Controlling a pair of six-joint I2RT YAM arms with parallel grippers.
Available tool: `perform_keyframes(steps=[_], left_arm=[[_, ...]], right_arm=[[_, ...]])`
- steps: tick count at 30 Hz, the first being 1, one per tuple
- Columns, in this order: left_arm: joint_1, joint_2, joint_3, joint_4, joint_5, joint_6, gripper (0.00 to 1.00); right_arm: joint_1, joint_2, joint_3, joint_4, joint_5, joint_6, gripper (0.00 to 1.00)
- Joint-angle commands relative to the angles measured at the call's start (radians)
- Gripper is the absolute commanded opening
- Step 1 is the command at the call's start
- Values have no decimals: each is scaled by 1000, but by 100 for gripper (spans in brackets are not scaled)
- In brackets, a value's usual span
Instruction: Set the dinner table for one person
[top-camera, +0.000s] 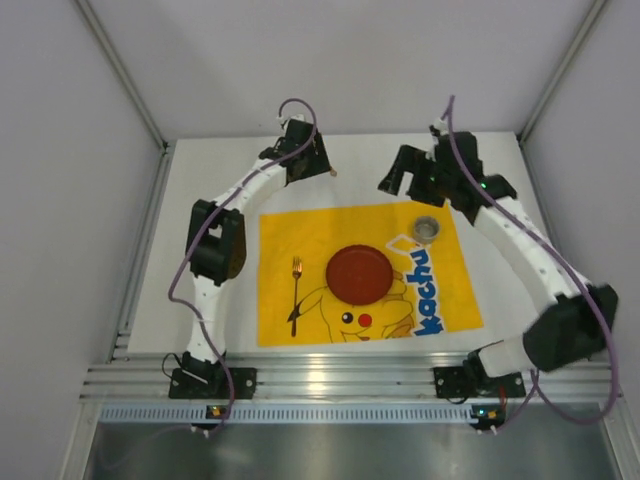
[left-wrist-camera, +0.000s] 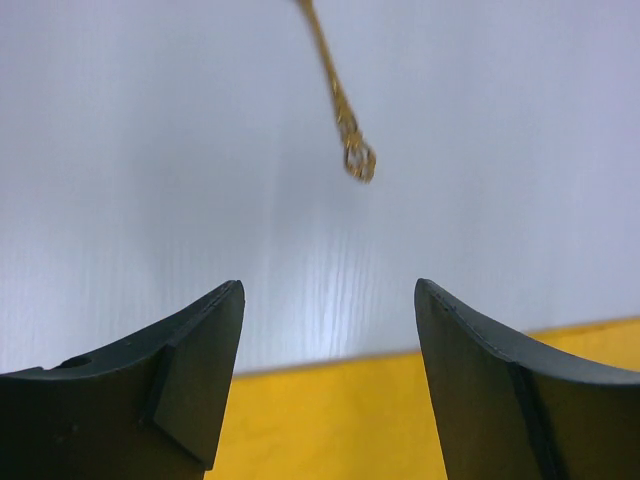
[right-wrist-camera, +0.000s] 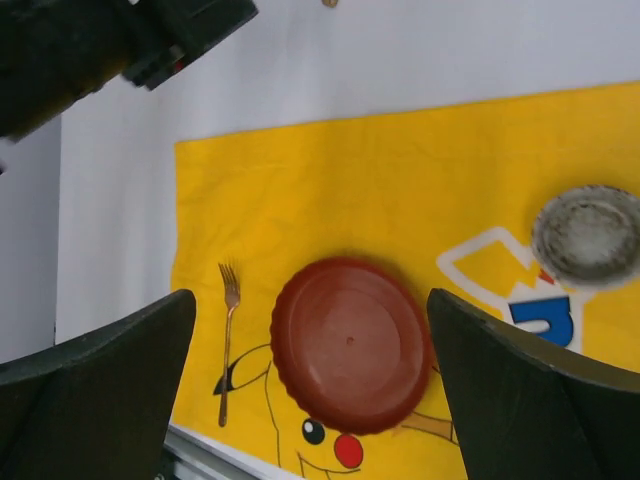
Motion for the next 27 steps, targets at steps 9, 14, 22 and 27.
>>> perform_keyframes(steps=[9,14,22,27], left_arm=[[1,464,476,232,-105,-105,73],[-4,553,573,202,-185,-140,68],[6,445,391,538,-11,-246,59],[12,495,489,577,8,-329,59]], right_arm=[[-24,-724,-497,-232,102,100,100],[-27,-794,-465,-314,170,68,100],[-27,-711,-418,-329,211,16,100],[-30,-685,-410,-335,224,-2,100]])
